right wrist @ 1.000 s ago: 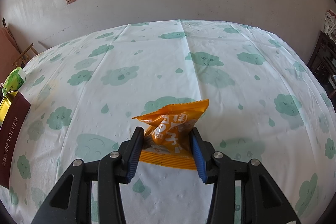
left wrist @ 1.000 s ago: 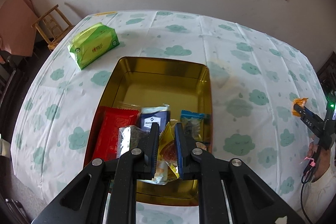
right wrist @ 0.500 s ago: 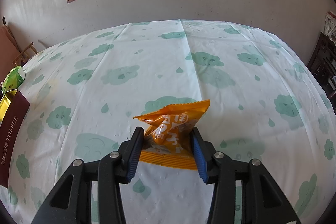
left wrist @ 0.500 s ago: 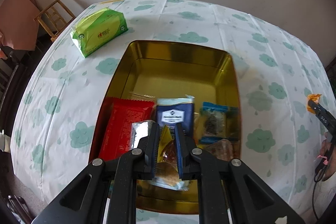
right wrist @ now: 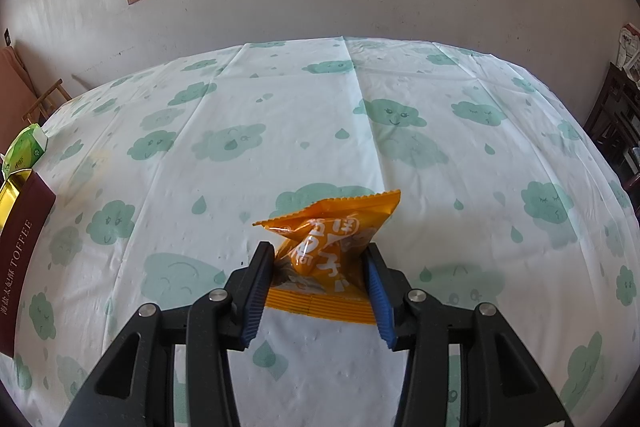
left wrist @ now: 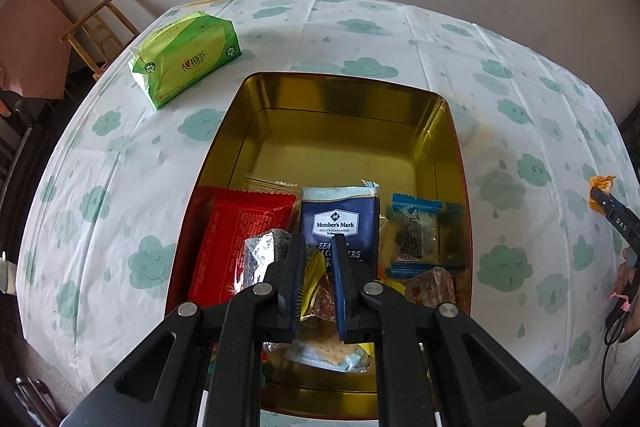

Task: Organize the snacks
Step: 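Carry the yellow candy into the tin and open the left tool, then lift the open left tool away from the tin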

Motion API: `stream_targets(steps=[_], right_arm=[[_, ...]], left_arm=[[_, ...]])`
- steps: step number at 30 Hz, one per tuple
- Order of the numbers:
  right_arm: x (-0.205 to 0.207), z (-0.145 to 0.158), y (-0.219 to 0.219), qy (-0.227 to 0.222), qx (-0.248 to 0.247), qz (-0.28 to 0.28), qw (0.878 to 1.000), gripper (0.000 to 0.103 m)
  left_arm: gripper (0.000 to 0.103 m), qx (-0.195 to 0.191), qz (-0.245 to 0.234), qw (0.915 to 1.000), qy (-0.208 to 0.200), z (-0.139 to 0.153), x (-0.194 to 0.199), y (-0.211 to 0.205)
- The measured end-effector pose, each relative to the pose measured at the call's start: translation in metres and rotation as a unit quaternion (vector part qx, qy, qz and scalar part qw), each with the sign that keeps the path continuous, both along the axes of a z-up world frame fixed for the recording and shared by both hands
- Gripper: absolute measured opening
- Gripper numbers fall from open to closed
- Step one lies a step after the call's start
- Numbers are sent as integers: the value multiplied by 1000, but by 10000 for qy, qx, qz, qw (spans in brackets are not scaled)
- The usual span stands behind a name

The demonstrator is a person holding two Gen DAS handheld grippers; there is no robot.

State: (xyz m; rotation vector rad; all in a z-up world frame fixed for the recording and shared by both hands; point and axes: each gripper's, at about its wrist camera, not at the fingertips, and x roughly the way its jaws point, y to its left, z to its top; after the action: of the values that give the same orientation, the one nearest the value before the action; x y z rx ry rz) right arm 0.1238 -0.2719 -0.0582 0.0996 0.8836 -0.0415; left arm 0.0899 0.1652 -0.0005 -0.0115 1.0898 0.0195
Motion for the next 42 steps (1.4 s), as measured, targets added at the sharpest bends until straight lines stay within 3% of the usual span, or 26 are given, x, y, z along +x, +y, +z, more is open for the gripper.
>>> stream_targets(steps=[11, 17, 22, 34, 42], right_arm=[[0, -1, 0, 9, -43, 3, 10000, 47], [0, 0, 1, 14, -66, 8, 10000, 47], [0, 0, 0, 22, -107, 16, 9999, 47], [0, 0, 0, 32, -152, 28, 9999, 47], [0, 0, 0, 34, -161, 30, 9999, 47]], left_arm=[[17, -11, -88, 10000, -37, -2, 1, -1], [27, -2, -91, 9998, -176, 2, -2, -4], [44, 320, -112, 9986, -411, 11, -6, -11], [63, 919, 17, 9908, -992, 33, -19, -12], [64, 1046, 158, 9874, -1181, 45, -27, -6]])
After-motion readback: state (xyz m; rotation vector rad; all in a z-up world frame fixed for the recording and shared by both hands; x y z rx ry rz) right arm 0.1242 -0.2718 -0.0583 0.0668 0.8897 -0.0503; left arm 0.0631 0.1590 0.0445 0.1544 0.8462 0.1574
